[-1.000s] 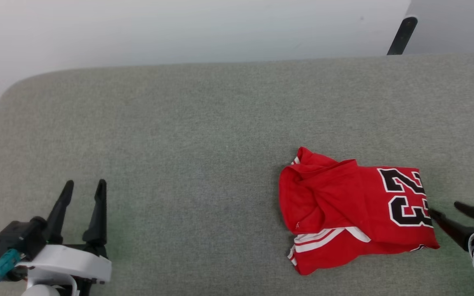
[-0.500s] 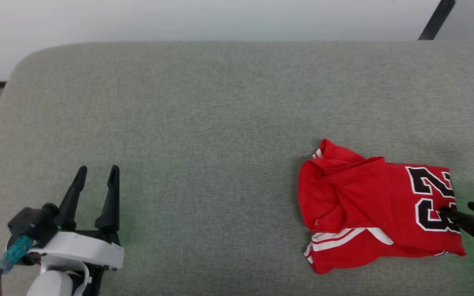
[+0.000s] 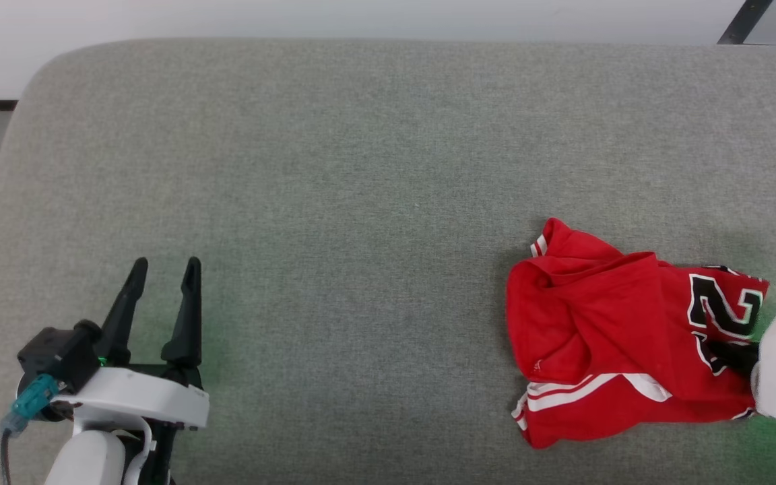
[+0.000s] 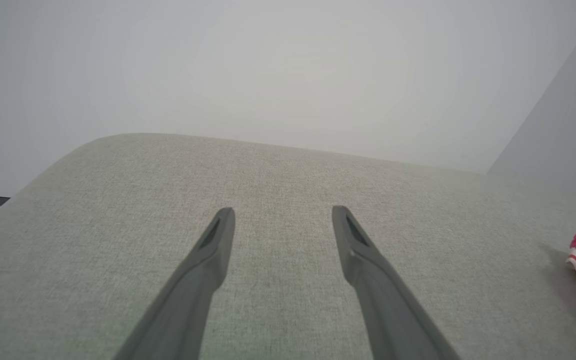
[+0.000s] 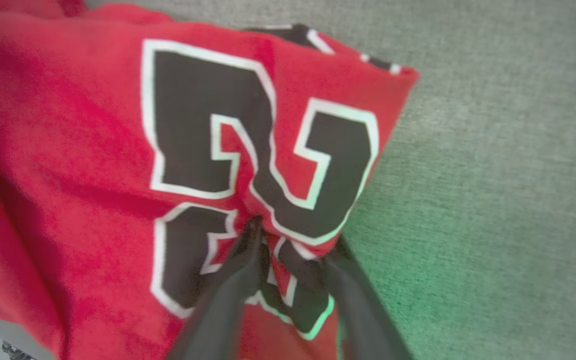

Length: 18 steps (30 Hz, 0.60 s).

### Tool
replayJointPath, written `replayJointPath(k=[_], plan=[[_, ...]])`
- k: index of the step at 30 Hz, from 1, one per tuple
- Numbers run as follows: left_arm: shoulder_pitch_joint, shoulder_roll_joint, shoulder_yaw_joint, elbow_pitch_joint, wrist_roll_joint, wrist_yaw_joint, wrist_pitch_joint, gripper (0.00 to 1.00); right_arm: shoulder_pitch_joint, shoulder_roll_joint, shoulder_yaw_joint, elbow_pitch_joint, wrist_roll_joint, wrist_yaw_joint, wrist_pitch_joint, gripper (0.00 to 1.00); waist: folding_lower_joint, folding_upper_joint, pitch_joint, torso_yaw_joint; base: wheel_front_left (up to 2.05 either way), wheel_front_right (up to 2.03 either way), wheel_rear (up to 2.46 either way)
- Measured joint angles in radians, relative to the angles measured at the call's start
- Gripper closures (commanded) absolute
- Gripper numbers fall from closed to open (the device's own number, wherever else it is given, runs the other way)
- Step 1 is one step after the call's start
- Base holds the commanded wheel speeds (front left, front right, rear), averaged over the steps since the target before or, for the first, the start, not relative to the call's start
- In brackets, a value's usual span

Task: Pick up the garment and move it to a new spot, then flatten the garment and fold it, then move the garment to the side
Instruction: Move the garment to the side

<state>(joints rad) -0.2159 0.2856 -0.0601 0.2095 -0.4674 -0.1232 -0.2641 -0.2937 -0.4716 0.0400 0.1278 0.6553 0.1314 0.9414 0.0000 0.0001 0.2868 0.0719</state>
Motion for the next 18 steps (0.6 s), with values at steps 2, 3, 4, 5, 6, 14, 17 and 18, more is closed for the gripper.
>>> replayJointPath(k=[2, 3, 4, 5, 6, 14, 17, 18], plan=[[0.0, -0.003, 0.004, 0.0, 0.002, 0.0, 0.0, 0.0, 0.0, 0.014, -0.002, -0.005, 0.003, 0.0, -0.019, 1.0, 0.0, 0.0, 0.0, -0.005, 0.0, 0.0, 0.0], [0.0, -0.005, 0.007, -0.001, 0.002, 0.0, 0.0, 0.0, 0.0, 0.016, -0.002, -0.006, 0.003, 0.0, -0.028, 1.0, 0.0, 0.0, 0.001, -0.008, 0.0, 0.0, 0.0], [0.0, -0.008, 0.009, -0.002, 0.003, -0.001, 0.0, 0.0, 0.0, 0.016, -0.001, -0.009, 0.003, 0.0, -0.035, 1.0, 0.0, 0.0, 0.001, -0.013, 0.0, 0.0, 0.0], [0.0, -0.012, 0.009, -0.002, 0.003, -0.001, 0.0, 0.0, 0.0, 0.017, 0.0, -0.013, 0.004, 0.0, -0.044, 1.0, 0.0, 0.0, 0.002, -0.018, 0.0, 0.0, 0.0], [0.0, -0.016, 0.008, -0.003, 0.005, -0.001, 0.0, 0.0, 0.0, 0.02, -0.001, -0.017, 0.008, 0.0, -0.053, 1.0, 0.0, 0.0, 0.002, -0.023, 0.0, 0.0, 0.0], [-0.014, -0.022, 0.008, -0.026, 0.03, -0.004, 0.0, 0.0, -0.008, -0.025, -0.052, -0.057, 0.046, 0.0, -0.131, 1.0, 0.0, 0.0, 0.011, -0.078, 0.0, 0.0, 0.0], [-0.029, -0.02, 0.004, -0.046, 0.039, -0.005, 0.0, 0.0, -0.007, -0.054, -0.095, -0.057, 0.058, 0.0, -0.155, 1.0, 0.0, 0.0, 0.017, -0.1, 0.0, 0.0, 0.0], [-0.032, -0.019, 0.002, -0.053, 0.041, -0.005, 0.0, 0.0, -0.007, -0.065, -0.109, -0.055, 0.059, 0.0, -0.165, 1.0, 0.0, 0.0, 0.019, -0.107, 0.0, 0.0, 0.0]])
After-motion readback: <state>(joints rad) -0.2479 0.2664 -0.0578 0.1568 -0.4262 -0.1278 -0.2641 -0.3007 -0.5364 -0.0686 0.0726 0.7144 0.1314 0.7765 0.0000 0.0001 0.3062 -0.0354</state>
